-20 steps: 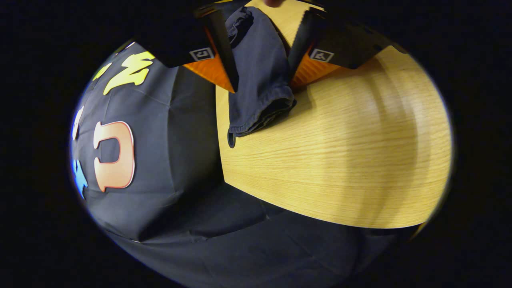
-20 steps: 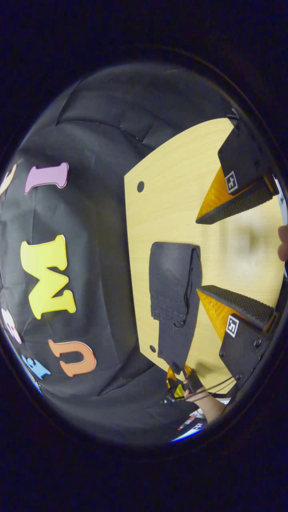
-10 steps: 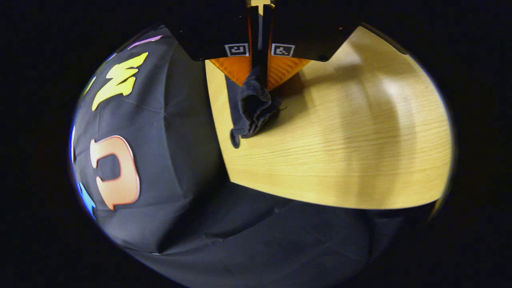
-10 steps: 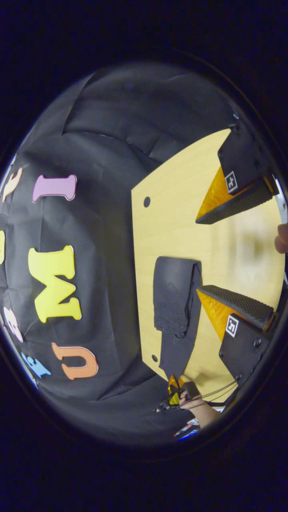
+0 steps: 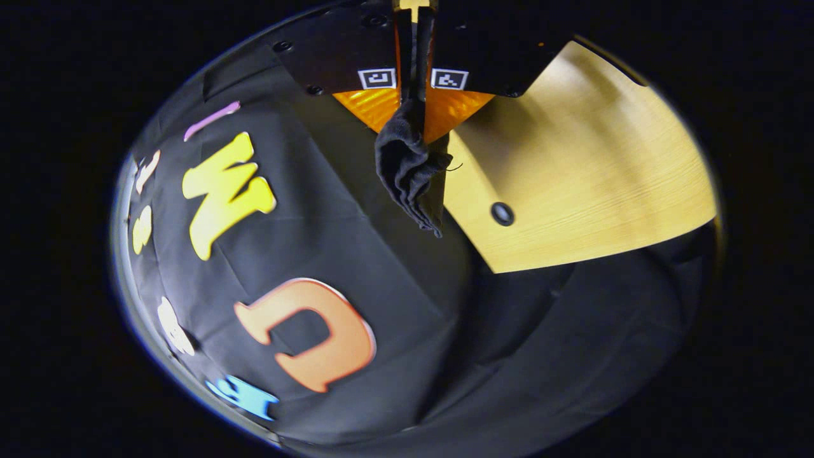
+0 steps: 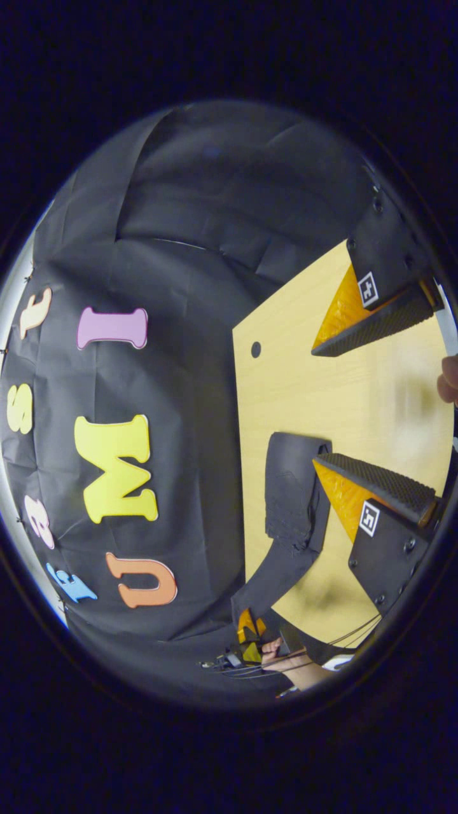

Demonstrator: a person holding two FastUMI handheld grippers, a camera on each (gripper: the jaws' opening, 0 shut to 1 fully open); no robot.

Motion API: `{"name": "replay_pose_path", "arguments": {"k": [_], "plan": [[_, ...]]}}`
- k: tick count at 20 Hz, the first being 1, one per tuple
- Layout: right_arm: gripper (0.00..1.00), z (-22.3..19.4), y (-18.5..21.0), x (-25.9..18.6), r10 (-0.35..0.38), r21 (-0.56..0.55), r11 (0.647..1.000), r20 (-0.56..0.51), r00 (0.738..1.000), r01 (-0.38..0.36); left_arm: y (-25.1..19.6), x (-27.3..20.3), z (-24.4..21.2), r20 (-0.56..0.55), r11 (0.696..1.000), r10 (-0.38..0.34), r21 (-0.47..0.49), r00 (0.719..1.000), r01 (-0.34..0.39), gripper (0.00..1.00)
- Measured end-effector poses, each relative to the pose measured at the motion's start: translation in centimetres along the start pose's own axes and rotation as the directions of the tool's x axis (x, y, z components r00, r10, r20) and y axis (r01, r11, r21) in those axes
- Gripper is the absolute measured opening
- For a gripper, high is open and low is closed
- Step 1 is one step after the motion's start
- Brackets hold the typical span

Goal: Grasp the waist and the cuffs of the jeans and fold them to make the two legs overlap; first hold the waist and fold one-third of the jeans toward the cuffs, then hold the cuffs and fold the remaining one-third in the same direction to finish folding.

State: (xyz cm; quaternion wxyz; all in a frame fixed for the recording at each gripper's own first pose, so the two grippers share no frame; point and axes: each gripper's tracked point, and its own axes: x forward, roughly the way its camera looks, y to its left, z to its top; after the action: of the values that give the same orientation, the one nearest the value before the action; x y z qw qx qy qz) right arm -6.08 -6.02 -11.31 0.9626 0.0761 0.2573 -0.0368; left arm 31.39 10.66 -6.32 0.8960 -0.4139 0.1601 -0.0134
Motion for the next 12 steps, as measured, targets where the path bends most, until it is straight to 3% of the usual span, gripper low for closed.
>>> {"name": "replay_pose_path", "arguments": {"k": [5,9,12], "plan": [[0.94,0.2,-3.6,-1.7,-0.044,0.066,0.997,0.037,0.998,0.042,-10.3,-1.0,-5.6,-0.043,0.967,-0.071,0.242,0.997,0.079,0.06],[0.94,-0.9,-7.8,-3.1,-0.109,0.130,0.986,0.038,0.993,0.104,-13.7,0.5,-11.9,-0.084,0.883,-0.043,0.463,0.995,0.078,0.06],[0.94,-2.6,-10.9,-3.7,-0.169,0.175,0.971,0.003,0.986,0.165,-13.7,2.2,-17.8,-0.110,0.825,-0.031,0.558,0.993,0.087,0.06]]}}
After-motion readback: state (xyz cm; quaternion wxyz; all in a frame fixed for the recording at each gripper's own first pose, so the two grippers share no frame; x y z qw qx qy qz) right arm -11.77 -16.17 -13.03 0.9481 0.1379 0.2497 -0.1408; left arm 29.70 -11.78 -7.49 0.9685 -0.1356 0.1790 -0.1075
